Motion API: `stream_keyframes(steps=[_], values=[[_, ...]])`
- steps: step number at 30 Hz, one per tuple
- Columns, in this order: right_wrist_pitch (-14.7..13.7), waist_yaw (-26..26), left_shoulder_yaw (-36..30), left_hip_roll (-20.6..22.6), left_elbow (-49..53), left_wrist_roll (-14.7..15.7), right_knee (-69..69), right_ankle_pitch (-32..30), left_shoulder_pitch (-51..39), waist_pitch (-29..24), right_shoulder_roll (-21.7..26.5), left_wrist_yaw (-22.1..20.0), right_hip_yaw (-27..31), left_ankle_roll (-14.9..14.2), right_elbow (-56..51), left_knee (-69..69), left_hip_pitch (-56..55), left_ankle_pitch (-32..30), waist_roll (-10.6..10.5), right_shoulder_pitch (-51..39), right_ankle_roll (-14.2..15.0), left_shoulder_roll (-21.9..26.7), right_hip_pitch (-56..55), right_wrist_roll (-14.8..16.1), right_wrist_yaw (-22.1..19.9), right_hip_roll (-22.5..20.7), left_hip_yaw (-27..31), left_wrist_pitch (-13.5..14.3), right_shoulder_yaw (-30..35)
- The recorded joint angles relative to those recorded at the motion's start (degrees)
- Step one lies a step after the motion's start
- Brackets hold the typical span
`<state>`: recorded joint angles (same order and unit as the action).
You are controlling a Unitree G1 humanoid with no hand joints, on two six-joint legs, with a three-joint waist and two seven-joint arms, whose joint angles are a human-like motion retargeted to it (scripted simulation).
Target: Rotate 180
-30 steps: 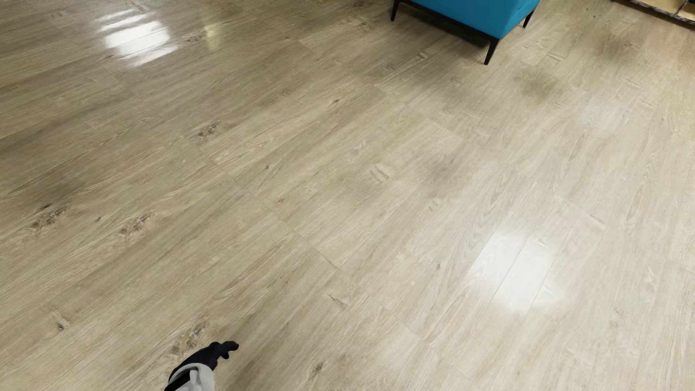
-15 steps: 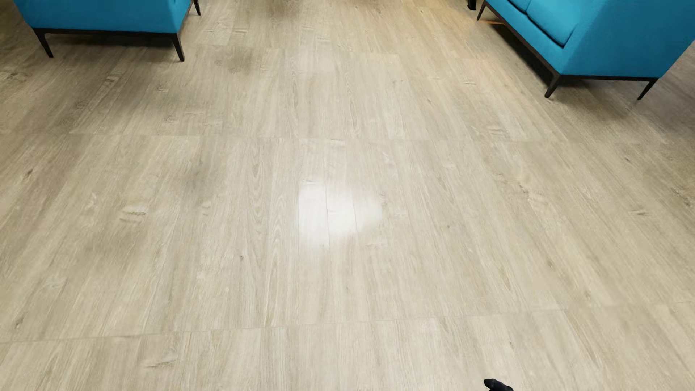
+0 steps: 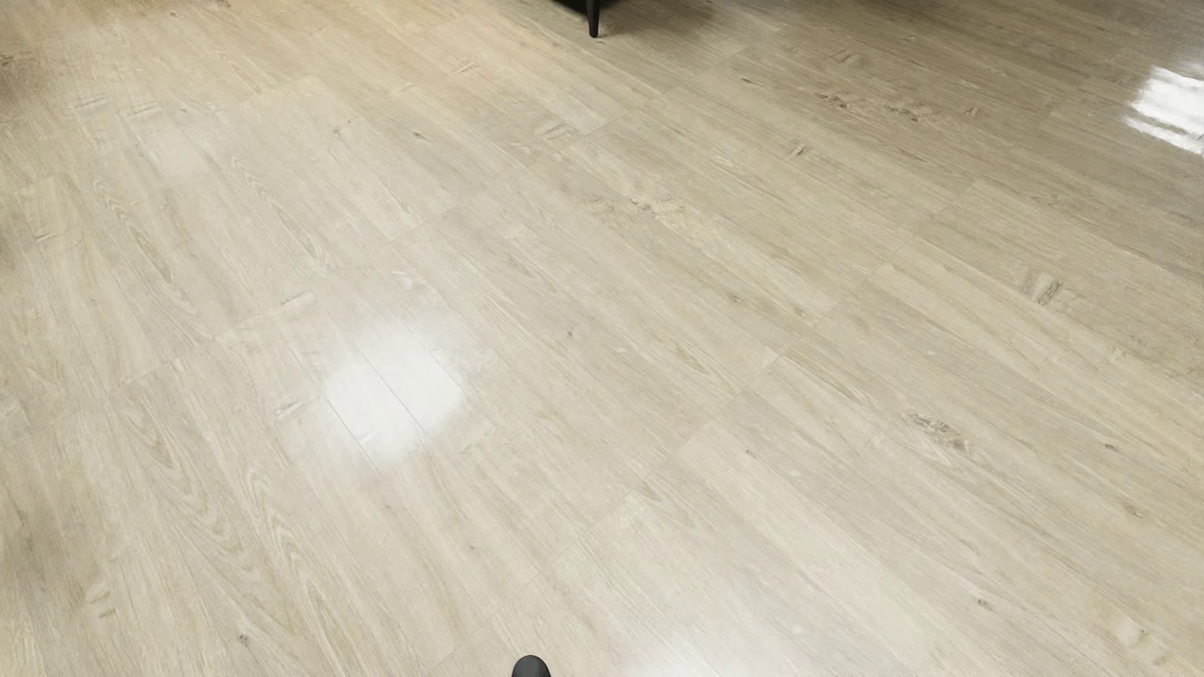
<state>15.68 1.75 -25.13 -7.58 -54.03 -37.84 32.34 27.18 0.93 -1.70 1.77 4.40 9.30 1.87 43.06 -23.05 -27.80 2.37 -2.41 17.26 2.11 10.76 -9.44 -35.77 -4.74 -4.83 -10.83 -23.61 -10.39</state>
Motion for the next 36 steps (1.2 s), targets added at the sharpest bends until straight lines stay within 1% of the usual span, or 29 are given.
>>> stream_keyframes(steps=[1,2,3,4,6,7,8,9,10,11,12,13,14,15,16,18,19,21,22,23,25,26,27,28,30,32,34,35,36], values=[[-0.33,0.26,-2.21,-0.05,-1.87,-1.07,3.64,-1.34,-2.28,-0.09,-0.54,1.77,0.46,0.53,0.44,-1.33,0.54,1.51,0.47,2.17,0.51,-0.12,-1.30,-0.13,0.72,0.54,-1.30,-0.43,-0.30],[-0.58,0.37,-3.89,-0.16,-2.21,-1.87,8.54,-3.71,-3.90,-0.23,-0.63,2.55,1.54,1.09,1.12,-2.38,1.31,3.03,0.84,3.43,1.79,-0.11,-3.40,-0.53,2.28,0.87,-2.95,0.21,0.03],[-0.42,0.25,-4.16,-0.21,-1.32,-1.78,14.29,-6.63,-4.86,-0.42,0.22,1.61,3.81,1.47,2.14,-3.23,2.29,4.53,1.22,4.20,5.54,-0.24,-6.08,-2.07,4.86,0.83,-4.79,1.10,1.41],[-0.21,-0.15,-2.86,-0.58,0.55,-0.70,20.09,-10.14,-5.17,-0.68,1.42,-1.32,6.52,1.59,3.07,-4.17,3.37,6.07,1.74,4.45,11.77,-0.41,-8.83,-4.05,8.19,0.20,-6.82,2.00,3.12],[-0.13,-2.19,0.87,-2.65,4.80,2.30,30.58,-15.64,-5.23,-1.29,3.48,-8.36,4.98,1.27,4.37,-6.37,5.25,8.74,2.87,3.82,12.09,-0.52,-14.39,-7.81,12.05,-3.39,-11.22,4.29,5.69],[-0.02,-3.17,1.96,-3.73,6.07,3.45,33.94,-16.16,-5.64,-1.54,3.70,-10.40,3.23,1.04,4.48,-7.02,6.03,9.59,3.33,3.36,12.09,-0.28,-16.78,-8.52,12.47,-3.34,-12.68,5.31,5.69],[-0.28,-3.80,2.68,-4.48,6.83,4.39,35.28,-16.10,-6.54,-1.76,3.43,-11.14,0.39,0.84,3.97,-7.07,6.70,10.00,3.77,2.85,12.09,0.07,-19.25,-8.31,12.11,0.05,-13.54,5.65,4.93],[-0.90,-3.85,2.67,-4.69,7.29,4.57,34.71,-15.81,-7.72,-1.90,3.36,-11.02,-4.05,0.68,2.99,-6.73,7.19,10.16,4.28,2.35,12.11,0.60,-21.35,-8.28,11.84,7.04,-13.80,5.59,4.53],[-1.94,-3.25,2.28,-4.17,7.50,4.31,32.21,-14.56,-8.99,-1.90,3.69,-10.31,-9.04,0.55,1.49,-6.41,7.36,10.29,4.95,1.99,12.59,1.02,-22.15,-8.29,11.04,15.49,-13.48,5.38,4.29],[-2.89,-2.39,2.12,-3.27,7.67,4.22,27.98,-12.57,-10.07,-1.78,4.37,-9.62,-14.42,0.42,-0.05,-6.07,7.36,10.41,5.78,1.50,9.26,1.28,-21.54,-8.34,10.40,22.07,-12.84,5.25,4.20],[-3.53,-1.65,2.23,-2.42,7.73,4.28,22.25,-10.84,-10.85,-1.55,5.19,-9.49,-19.16,0.21,-1.44,-5.78,7.36,10.58,6.64,0.76,5.68,1.38,-20.06,-8.40,9.63,25.48,-12.21,5.08,4.15],[-3.79,-1.15,2.20,-1.82,7.58,4.23,15.33,-9.70,-11.42,-1.25,5.93,-9.51,-22.00,-0.05,-2.46,-5.39,7.41,10.64,7.40,-0.28,5.33,1.52,-18.15,-8.33,8.73,26.29,-11.55,4.95,4.06],[-3.71,-0.87,2.23,-1.51,7.32,4.18,7.24,-10.16,-11.63,-0.90,6.70,-9.54,-22.40,-0.38,-2.95,-4.85,7.54,10.58,8.01,-1.66,7.60,1.66,-16.00,-8.42,7.98,24.96,-10.89,4.84,4.23],[-3.57,-0.81,2.64,-1.63,7.06,4.44,-1.56,-13.03,-11.41,-0.48,7.27,-9.46,-21.52,-0.70,-3.06,-3.48,7.95,10.13,8.44,-3.39,7.25,1.92,-13.30,-8.83,7.78,22.29,-10.31,4.62,4.92],[-3.49,-1.06,3.05,-1.86,6.89,4.56,-7.19,-13.74,-10.89,-0.02,7.88,-9.54,-22.63,-1.06,-3.10,-2.24,8.37,9.57,8.76,-5.28,5.90,2.23,-10.58,-9.13,8.00,21.06,-10.06,4.48,5.65],[-3.78,-1.60,4.97,-3.26,6.41,5.53,-13.87,-15.60,-8.57,0.69,8.64,-10.06,-24.39,-2.02,-3.27,-0.90,9.11,8.90,9.09,-9.24,5.22,2.81,-6.94,-9.11,7.98,18.61,-9.58,4.14,7.01],[-3.99,-1.82,6.45,-4.31,6.52,6.08,-15.04,-16.03,-6.29,0.89,8.58,-10.85,-24.52,-2.60,-3.09,-1.17,9.30,9.08,8.98,-11.32,4.89,2.81,-6.20,-9.14,7.27,17.48,-9.56,3.45,8.07],[-5.64,-2.07,8.91,-6.39,6.56,7.28,-14.09,-15.03,-1.63,1.14,10.07,-11.22,-23.75,-3.64,-6.44,-2.25,9.63,9.85,8.60,-13.99,4.56,1.73,-6.35,-8.61,7.84,15.76,-9.89,2.75,8.78],[-6.84,-2.13,9.51,-7.35,6.24,8.01,-13.20,-14.24,0.87,1.24,10.22,-10.71,-23.25,-4.14,-8.59,-2.84,9.86,10.23,8.40,-14.67,4.23,1.15,-6.56,-8.25,6.73,15.03,-10.14,2.15,8.86],[-8.16,-2.15,9.90,-8.23,4.47,8.32,-12.46,-13.55,2.75,1.34,9.97,-9.85,-22.79,-4.62,-10.53,-3.38,10.17,10.56,8.19,-14.71,3.82,0.47,-6.62,-7.02,5.22,14.32,-10.37,1.95,8.43],[-9.00,-2.06,10.95,-9.57,1.14,9.23,-12.16,-12.79,6.78,1.61,8.54,-7.32,-22.08,-5.42,-13.08,-3.75,11.18,10.93,7.62,-14.24,3.13,-1.35,-6.03,-4.93,3.11,13.07,-10.90,-0.77,8.23],[-9.22,-1.97,12.35,-9.97,-0.33,10.13,-12.37,-12.58,8.43,1.76,8.22,-6.35,-21.86,-5.74,-13.53,-3.58,11.89,10.97,7.25,-13.73,2.94,-2.76,-5.47,-4.61,3.24,12.62,-11.17,-2.16,8.60],[-8.79,-1.86,13.71,-10.30,-1.40,10.83,-12.54,-12.38,9.95,1.91,7.97,-5.51,-21.62,-6.04,-13.49,-3.34,12.69,10.99,6.83,-13.18,2.80,-4.17,-4.90,-4.80,3.84,12.26,-11.52,-3.05,8.89],[-8.05,-1.77,15.39,-10.53,-1.72,11.85,-12.62,-12.16,11.38,2.05,7.58,-4.78,-21.34,-6.32,-13.02,-3.09,13.51,11.02,6.36,-12.65,2.69,-5.52,-4.39,-5.02,4.46,12.00,-11.91,-3.04,8.92],[-6.30,-1.60,17.22,-10.87,-1.25,12.21,-12.46,-11.62,13.43,2.27,6.51,-3.34,-20.87,-6.82,-11.18,-2.90,14.99,11.16,5.31,-11.20,2.51,-6.95,-3.47,-5.38,5.06,11.69,-12.57,-1.91,8.23],[-5.06,-1.51,18.33,-11.02,-0.16,11.37,-11.97,-10.94,13.69,2.44,5.18,-3.44,-20.67,-7.23,-8.53,-2.87,16.35,11.31,4.21,-8.88,2.40,-7.12,-2.52,-5.26,4.91,11.64,-12.94,-1.36,6.98],[-4.38,-1.26,17.96,-10.74,0.93,9.12,-11.35,-10.21,12.31,2.63,3.93,-3.61,-20.76,-7.54,-5.51,-2.32,17.76,11.18,3.22,-5.94,2.36,-5.90,-1.51,-5.19,5.86,11.92,-13.05,-1.00,4.86],[-3.54,-1.04,16.98,-10.46,1.19,7.55,-11.11,-9.87,10.55,2.72,3.34,-4.11,-21.02,-7.66,-3.83,-1.88,18.33,11.02,2.82,-4.77,2.34,-5.18,-0.99,-4.98,6.01,12.16,-12.89,-1.14,3.94],[-2.93,-0.76,15.30,-10.15,1.52,5.59,-10.93,-9.57,8.75,2.81,2.89,-4.19,-21.39,-7.72,-2.42,-1.44,18.77,10.84,2.46,-3.34,2.33,-3.69,-0.51,-4.80,5.90,12.42,-12.59,-0.50,2.96]])
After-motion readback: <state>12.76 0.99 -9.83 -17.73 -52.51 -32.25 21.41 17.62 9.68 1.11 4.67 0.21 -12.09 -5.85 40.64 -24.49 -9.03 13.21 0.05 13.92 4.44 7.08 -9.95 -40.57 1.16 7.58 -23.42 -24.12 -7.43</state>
